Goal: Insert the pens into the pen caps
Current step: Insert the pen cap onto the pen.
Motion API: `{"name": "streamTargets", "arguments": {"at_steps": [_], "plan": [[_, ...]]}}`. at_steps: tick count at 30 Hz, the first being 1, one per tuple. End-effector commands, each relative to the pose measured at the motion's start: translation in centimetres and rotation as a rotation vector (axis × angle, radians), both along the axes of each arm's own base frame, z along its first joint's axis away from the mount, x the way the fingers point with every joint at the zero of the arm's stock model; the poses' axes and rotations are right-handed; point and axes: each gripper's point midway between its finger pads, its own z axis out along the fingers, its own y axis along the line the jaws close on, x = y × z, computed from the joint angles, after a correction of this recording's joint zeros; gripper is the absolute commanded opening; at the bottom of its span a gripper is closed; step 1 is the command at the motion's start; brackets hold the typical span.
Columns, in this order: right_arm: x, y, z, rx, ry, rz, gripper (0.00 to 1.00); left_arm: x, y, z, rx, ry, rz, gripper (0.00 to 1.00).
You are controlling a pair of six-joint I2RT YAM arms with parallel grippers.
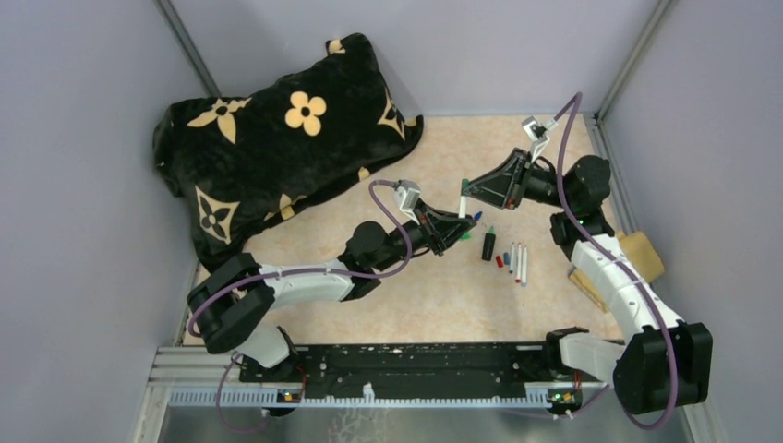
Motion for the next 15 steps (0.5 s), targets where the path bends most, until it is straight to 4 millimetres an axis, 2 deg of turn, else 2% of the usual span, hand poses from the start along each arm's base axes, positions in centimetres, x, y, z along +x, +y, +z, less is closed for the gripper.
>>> {"name": "streamTargets", "arguments": {"at_steps": [1,7,15], "plan": [[-1.0,0.0,0.5,-0.067,-0.074,0.028,0.23,1.1,-0.2,1.4,-0.023,-0.028,0.044,0.0],[-1.4,-0.1,1.1,-0.084,-0.104,0.036,0.35,0.9,-0.5,0.4,0.003,-0.031,0.023,0.0],[-2.5,-1.2,1.7,-0.176,-0.225,0.062,0.65,-0.6,0.1,-0.4,0.03,-0.076,-0.022,0.0]]}}
